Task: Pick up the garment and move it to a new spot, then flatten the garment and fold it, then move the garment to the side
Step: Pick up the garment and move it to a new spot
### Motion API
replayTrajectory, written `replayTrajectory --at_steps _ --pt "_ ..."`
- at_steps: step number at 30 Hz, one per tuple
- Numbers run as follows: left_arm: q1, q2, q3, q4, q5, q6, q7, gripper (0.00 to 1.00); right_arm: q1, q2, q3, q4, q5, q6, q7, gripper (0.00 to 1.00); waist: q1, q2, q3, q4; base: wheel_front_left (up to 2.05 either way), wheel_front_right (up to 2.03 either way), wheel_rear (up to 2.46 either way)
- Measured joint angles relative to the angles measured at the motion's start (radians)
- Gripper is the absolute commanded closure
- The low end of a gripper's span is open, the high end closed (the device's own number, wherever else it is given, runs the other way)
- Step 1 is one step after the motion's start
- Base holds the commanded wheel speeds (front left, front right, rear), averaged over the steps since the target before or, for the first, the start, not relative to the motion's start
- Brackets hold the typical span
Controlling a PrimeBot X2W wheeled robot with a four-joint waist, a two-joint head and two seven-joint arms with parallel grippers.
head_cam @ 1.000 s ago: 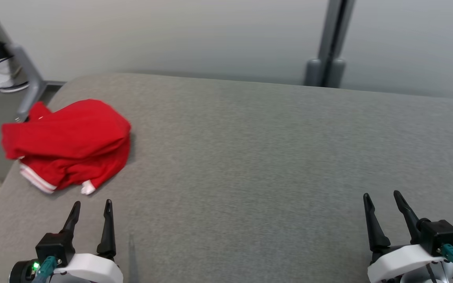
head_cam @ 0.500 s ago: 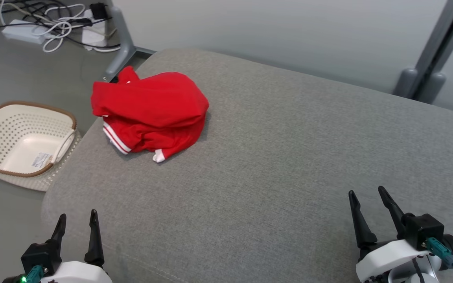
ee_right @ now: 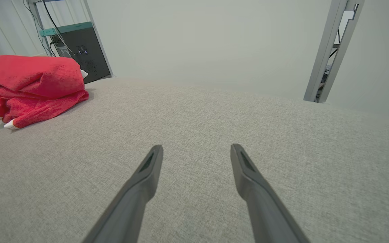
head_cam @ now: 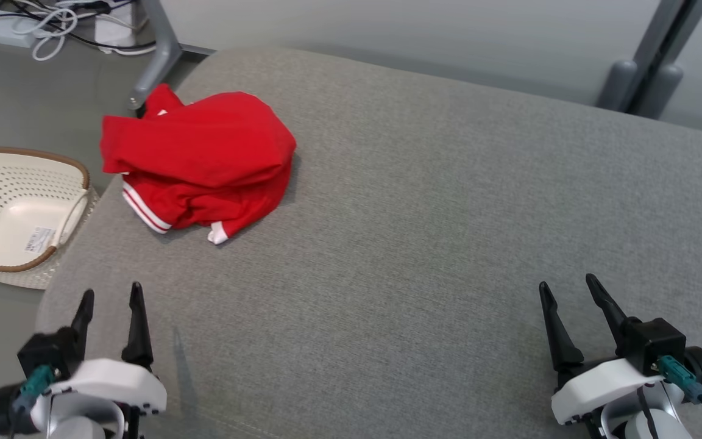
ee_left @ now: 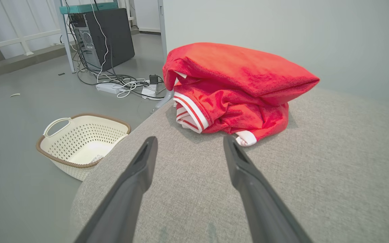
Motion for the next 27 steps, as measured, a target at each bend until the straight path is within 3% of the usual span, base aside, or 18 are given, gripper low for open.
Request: replayTrajectory --at_steps 17,27 --pt "-0.423 0.126 -0.001 0.270 0.006 -0.042 0.000 0.00 -0.091 -0.022 0.018 -0.046 -0.020 0.000 0.000 0.00 0.0000 0.0000 0.188 -0.133 0.00 0.00 0.00" --pt "-0.653 0.219 -0.026 0.463 0.030 -0.019 0.097 0.00 -0.135 -0.022 0.010 -0.070 -0.022 0.000 -0.003 0.00 0.0000 0.0000 0.279 -0.187 0.00 0.00 0.00"
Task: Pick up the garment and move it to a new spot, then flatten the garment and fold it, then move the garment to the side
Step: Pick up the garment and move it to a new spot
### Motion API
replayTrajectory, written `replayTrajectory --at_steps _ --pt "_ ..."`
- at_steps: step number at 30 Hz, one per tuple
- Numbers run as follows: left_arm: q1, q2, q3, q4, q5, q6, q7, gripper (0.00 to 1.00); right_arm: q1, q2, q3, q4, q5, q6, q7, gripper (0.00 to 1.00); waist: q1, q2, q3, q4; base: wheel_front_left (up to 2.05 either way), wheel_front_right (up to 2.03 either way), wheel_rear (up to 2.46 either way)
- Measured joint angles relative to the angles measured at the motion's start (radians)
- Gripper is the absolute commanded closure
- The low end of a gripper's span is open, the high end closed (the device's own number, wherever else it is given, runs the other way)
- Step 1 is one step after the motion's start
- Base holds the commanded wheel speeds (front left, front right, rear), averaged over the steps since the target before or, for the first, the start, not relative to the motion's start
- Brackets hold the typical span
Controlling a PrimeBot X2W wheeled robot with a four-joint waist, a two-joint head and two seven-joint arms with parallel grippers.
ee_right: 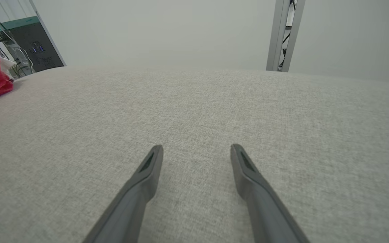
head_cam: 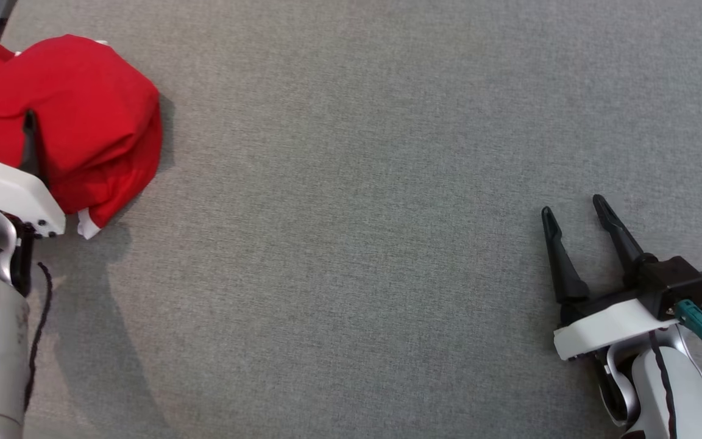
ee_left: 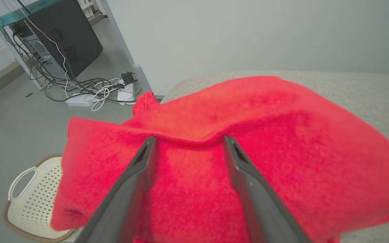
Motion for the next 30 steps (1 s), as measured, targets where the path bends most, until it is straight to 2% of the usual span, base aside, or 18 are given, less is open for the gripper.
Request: replayTrajectory --at_steps 8,9,11,12,18,30 --pt "-0.097 0.036 -0.016 0.138 0.003 0.021 0.172 0.00 -0.028 0.006 -0.004 -0.015 0.001 0.000 -0.002 0.00 0.0000 0.0000 0.045 -0.042 0.00 0.00 0.00" --pt "-0.104 0.039 -0.021 0.151 0.004 0.024 0.188 0.45 -0.031 0.008 -0.005 -0.017 0.002 0.001 -0.003 0.00 0.0000 0.0000 0.050 -0.048 0.00 0.00 0.00" --pt "-0.118 0.043 -0.020 0.168 0.000 0.026 0.208 0.79 -0.038 0.011 -0.008 -0.022 0.003 0.001 -0.004 0.00 0.0000 0.0001 0.061 -0.059 0.00 0.00 0.00" --pt "-0.123 0.045 -0.022 0.175 0.000 0.029 0.213 1.00 -0.040 0.012 -0.009 -0.024 0.003 0.002 -0.004 0.00 0.0000 0.0000 0.066 -0.064 0.00 0.00 0.00" --pt "-0.141 0.049 -0.022 0.193 -0.012 0.030 0.197 1.00 -0.051 0.021 -0.016 -0.036 0.006 0.003 -0.007 0.00 0.0000 0.0001 0.097 -0.086 0.00 0.00 0.00" --pt "-0.208 0.018 -0.063 0.135 -0.018 0.003 0.012 1.00 -0.061 0.035 -0.022 -0.032 0.014 0.004 -0.008 0.00 0.0000 0.0000 0.099 -0.102 0.00 0.00 0.00"
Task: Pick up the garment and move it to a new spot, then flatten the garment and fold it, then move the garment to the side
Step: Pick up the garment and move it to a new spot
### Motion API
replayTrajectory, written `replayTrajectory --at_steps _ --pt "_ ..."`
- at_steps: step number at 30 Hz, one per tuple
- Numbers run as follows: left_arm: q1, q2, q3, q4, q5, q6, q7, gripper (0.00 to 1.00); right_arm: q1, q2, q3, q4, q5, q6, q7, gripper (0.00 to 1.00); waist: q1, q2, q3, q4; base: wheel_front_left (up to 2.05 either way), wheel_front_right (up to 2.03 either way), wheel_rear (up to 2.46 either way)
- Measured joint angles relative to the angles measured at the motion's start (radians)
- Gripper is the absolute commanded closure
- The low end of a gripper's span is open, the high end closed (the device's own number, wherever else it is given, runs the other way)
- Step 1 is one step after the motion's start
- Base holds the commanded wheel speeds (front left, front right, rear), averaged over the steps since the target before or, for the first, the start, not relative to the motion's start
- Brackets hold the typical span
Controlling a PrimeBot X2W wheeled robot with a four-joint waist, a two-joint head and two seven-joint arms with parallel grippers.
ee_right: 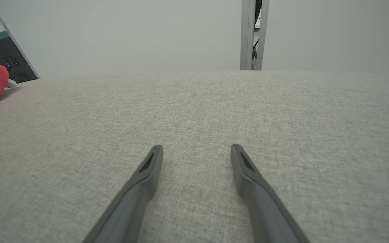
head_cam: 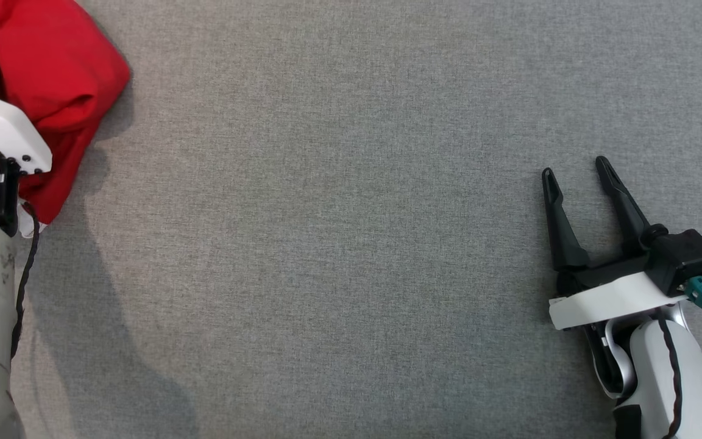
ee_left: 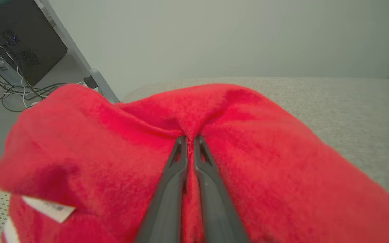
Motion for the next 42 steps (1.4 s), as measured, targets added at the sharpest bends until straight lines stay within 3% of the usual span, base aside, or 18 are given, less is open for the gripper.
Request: replayTrajectory --at_steps 9,19,23,26,31,36,42 --pt "-0.036 -0.059 -0.054 -0.064 0.010 -0.018 -0.072 1.00 0.023 0.000 -0.016 0.024 0.019 -0.001 0.003 0.00 0.0000 0.0000 -0.041 -0.018 0.00 0.00 0.00" --pt "0.006 -0.202 -0.156 -0.164 -0.009 -0.045 -0.096 1.00 0.067 -0.002 -0.007 0.062 0.064 -0.004 0.007 0.00 0.0000 0.0000 -0.117 -0.047 0.00 0.00 0.00" --pt "0.042 -0.231 -0.212 -0.190 -0.031 -0.046 -0.098 1.00 0.080 -0.002 0.008 0.069 0.074 -0.004 0.009 0.00 -0.0001 0.0000 -0.144 -0.064 0.00 0.00 0.00" --pt "0.090 -0.240 -0.301 -0.221 -0.067 -0.049 -0.100 1.00 0.093 -0.003 0.013 0.073 0.085 -0.004 0.009 0.00 -0.0001 0.0000 -0.174 -0.085 0.00 0.00 0.00" --pt "0.196 -0.243 -0.551 -0.351 -0.252 -0.044 -0.071 1.00 0.115 -0.003 0.025 0.077 0.099 -0.004 0.009 0.00 -0.0001 0.0000 -0.217 -0.129 0.00 0.00 0.00" --pt "0.258 -0.243 -0.746 -0.472 -0.348 0.017 -0.050 1.00 0.138 -0.003 0.024 0.081 0.106 -0.004 0.009 0.00 -0.0001 0.0000 -0.257 -0.162 0.00 0.00 0.00" --pt "0.288 -0.243 -0.895 -0.567 -0.427 0.078 -0.047 1.00 0.165 -0.003 0.019 0.085 0.111 -0.004 0.009 0.00 0.0000 0.0001 -0.298 -0.186 0.00 0.00 0.00"
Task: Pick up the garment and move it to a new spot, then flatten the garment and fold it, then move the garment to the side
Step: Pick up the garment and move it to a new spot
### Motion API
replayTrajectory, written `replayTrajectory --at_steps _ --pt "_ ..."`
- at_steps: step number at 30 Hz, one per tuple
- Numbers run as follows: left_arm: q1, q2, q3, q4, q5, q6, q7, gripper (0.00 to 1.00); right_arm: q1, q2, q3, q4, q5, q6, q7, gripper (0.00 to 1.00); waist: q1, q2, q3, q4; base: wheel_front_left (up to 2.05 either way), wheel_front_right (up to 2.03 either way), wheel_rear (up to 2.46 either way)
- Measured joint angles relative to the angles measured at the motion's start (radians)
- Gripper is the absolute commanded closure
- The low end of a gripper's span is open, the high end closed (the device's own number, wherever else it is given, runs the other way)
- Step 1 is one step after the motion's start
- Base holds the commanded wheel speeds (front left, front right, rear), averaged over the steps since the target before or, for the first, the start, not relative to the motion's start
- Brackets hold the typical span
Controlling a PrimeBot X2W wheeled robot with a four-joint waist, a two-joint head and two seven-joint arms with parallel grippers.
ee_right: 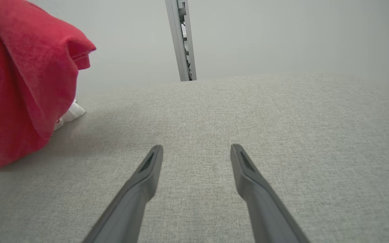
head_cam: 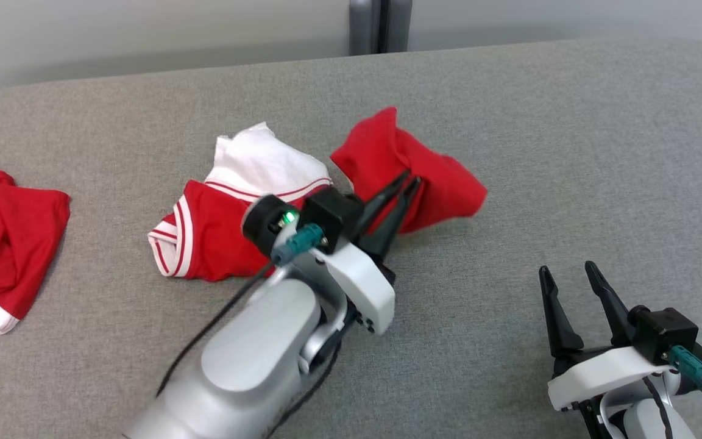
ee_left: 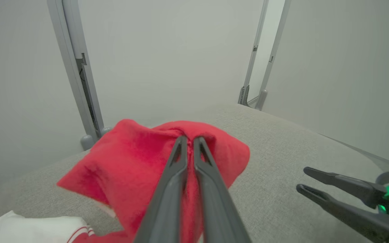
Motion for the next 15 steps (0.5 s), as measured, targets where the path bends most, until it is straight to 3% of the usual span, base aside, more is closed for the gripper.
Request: replayTrajectory --at_steps 5,6,7,8,15 --pt "0.038 0.000 -0.075 -0.018 -0.044 0.051 -0.018 1.00 0.006 0.000 -0.005 0.007 0.000 0.000 0.000 0.00 0.0000 0.0000 -0.029 -0.005 0.00 0.00 0.00" --pt "0.045 -0.001 -0.080 -0.010 -0.050 0.061 -0.024 0.93 0.008 0.000 -0.006 0.007 -0.001 0.000 0.000 0.00 0.0000 0.0000 -0.035 -0.005 0.00 0.00 0.00" --pt "0.053 -0.001 -0.081 0.001 -0.054 0.072 -0.031 0.22 0.012 0.000 -0.005 0.009 -0.001 0.000 0.000 0.00 0.0000 0.0000 -0.042 -0.004 0.00 0.00 0.00" --pt "0.059 0.000 -0.082 0.017 -0.056 0.081 -0.036 0.00 0.014 0.000 -0.005 0.009 -0.001 0.000 0.000 0.00 0.0000 0.0000 -0.048 -0.004 0.00 0.00 0.00" --pt "0.141 0.028 0.013 0.107 -0.066 0.128 -0.058 0.00 0.034 0.001 -0.004 0.008 -0.006 0.000 0.000 0.00 0.0000 0.0000 -0.095 0.012 0.00 0.00 0.00"
